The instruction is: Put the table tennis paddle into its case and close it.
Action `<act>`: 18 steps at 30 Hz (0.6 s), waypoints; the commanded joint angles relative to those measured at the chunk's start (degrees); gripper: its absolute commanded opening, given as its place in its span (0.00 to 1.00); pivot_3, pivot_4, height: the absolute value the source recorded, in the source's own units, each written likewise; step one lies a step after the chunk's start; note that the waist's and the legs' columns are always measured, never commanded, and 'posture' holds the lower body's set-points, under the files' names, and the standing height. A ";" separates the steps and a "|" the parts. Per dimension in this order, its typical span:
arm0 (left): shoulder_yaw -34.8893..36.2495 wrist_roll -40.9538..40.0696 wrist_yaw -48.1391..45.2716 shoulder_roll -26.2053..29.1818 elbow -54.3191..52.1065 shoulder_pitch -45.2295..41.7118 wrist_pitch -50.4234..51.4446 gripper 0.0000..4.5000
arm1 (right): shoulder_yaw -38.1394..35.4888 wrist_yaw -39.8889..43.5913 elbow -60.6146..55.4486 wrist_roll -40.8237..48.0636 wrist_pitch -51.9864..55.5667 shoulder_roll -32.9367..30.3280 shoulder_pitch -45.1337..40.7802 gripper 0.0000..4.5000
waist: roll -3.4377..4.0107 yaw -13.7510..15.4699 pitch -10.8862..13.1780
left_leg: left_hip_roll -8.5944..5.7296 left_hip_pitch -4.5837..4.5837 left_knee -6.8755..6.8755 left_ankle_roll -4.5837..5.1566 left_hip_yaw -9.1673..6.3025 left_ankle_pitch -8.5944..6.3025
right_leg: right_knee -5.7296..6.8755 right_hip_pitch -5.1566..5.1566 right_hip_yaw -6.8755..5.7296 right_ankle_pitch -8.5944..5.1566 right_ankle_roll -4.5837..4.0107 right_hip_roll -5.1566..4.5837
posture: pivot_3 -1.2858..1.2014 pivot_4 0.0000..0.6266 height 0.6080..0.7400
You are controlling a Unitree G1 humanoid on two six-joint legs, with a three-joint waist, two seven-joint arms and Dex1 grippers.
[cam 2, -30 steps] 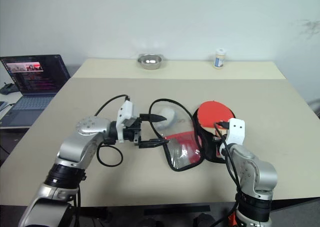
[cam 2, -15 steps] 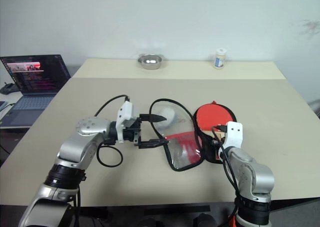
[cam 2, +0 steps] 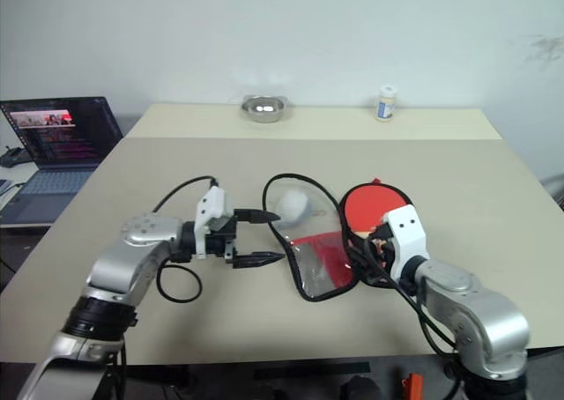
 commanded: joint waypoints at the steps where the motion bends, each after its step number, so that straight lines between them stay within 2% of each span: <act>1: 2.05 0.92 0.45 1.95 3.51 -0.84 0.05 1.00 | -6.34 8.49 -3.39 5.42 -2.35 -7.69 -1.19 1.00 | -0.01 0.03 0.00 | -0.02 0.01 0.00 0.00 0.00 0.00 | 0.01 0.01 0.00 0.00 0.00 0.00 | 0.52 0.24 1.00; 2: 1.58 2.17 0.43 2.50 5.04 -0.88 -0.49 1.00 | -8.82 11.35 -3.47 7.33 -3.15 -10.23 -1.57 1.00 | -0.01 0.05 0.01 | -0.04 0.01 0.02 0.00 0.00 0.00 | 0.00 0.02 0.00 0.00 0.00 -0.01 | 0.52 0.24 1.00; 5: 0.61 4.02 0.30 2.79 7.66 -0.82 -1.32 0.87 | -14.16 17.52 -2.88 11.96 -5.63 -16.00 -1.53 1.00 | -0.07 0.10 0.02 | -0.09 0.01 0.02 0.02 0.01 -0.01 | -0.04 0.03 0.02 0.00 0.00 -0.04 | 0.52 0.24 1.00; 11: -0.35 3.78 -1.05 1.42 9.30 -0.75 1.14 0.38 | -21.75 23.57 0.74 16.25 -8.39 -24.43 0.29 1.00 | -0.13 0.22 0.04 | -0.05 -0.05 0.00 0.03 0.01 -0.01 | -0.11 0.02 0.01 0.00 0.00 -0.14 | 0.52 0.24 1.00; 15: -2.29 3.78 -1.29 -1.65 9.31 -2.00 1.89 0.05 | -23.14 24.04 1.38 17.08 -9.69 -27.01 2.22 1.00 | -0.16 0.37 0.02 | -0.06 -0.05 0.03 0.03 0.01 -0.01 | -0.10 0.04 0.01 0.00 0.00 -0.19 | 0.52 0.24 1.00; 16: -2.88 3.45 -1.87 -2.51 9.03 -2.29 2.14 0.02 | -23.19 23.96 1.18 17.30 -10.12 -27.30 2.62 1.00 | -0.17 0.41 0.03 | -0.06 -0.05 0.04 0.03 0.01 -0.01 | -0.09 0.04 0.02 0.00 0.00 -0.20 | 0.52 0.24 1.00; 18: -3.76 1.98 -2.36 -5.50 8.08 -3.38 3.64 0.02 | -23.32 24.82 0.37 17.48 -11.16 -28.40 4.11 1.00 | -0.17 0.47 0.02 | -0.05 -0.05 0.05 0.03 0.00 -0.01 | -0.06 0.04 0.01 0.00 0.00 -0.19 | 0.52 0.24 1.00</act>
